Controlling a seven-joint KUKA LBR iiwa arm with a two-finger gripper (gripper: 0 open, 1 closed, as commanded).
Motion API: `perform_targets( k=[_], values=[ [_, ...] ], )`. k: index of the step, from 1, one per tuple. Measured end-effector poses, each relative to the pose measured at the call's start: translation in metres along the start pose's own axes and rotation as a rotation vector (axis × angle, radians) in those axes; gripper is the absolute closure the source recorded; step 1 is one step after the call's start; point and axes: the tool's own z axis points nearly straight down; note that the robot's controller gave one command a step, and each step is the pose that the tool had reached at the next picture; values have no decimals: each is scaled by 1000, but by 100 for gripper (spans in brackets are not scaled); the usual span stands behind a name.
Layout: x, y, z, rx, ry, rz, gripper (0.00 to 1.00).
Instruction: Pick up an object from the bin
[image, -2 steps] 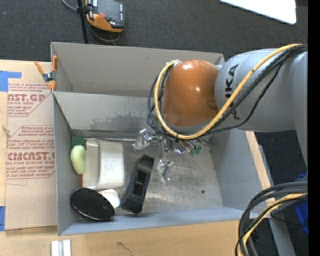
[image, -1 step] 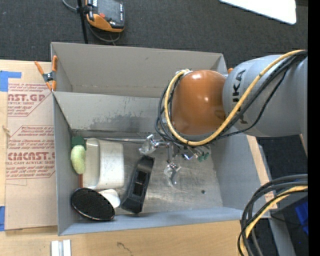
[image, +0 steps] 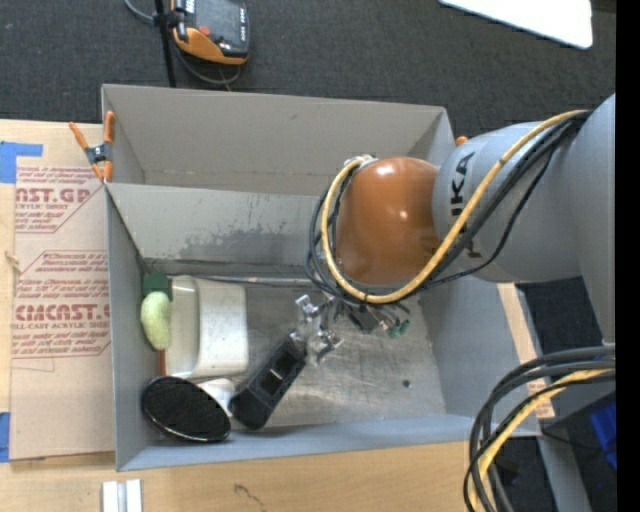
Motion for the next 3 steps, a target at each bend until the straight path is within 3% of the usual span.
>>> perform_targets(
  k=[1,2,3],
  values=[
    [3,1,2,-4,12,-2,0],
    [2,-1,2,0,4,1,100],
    [2,-1,2,0,4,1,100]
  ],
)
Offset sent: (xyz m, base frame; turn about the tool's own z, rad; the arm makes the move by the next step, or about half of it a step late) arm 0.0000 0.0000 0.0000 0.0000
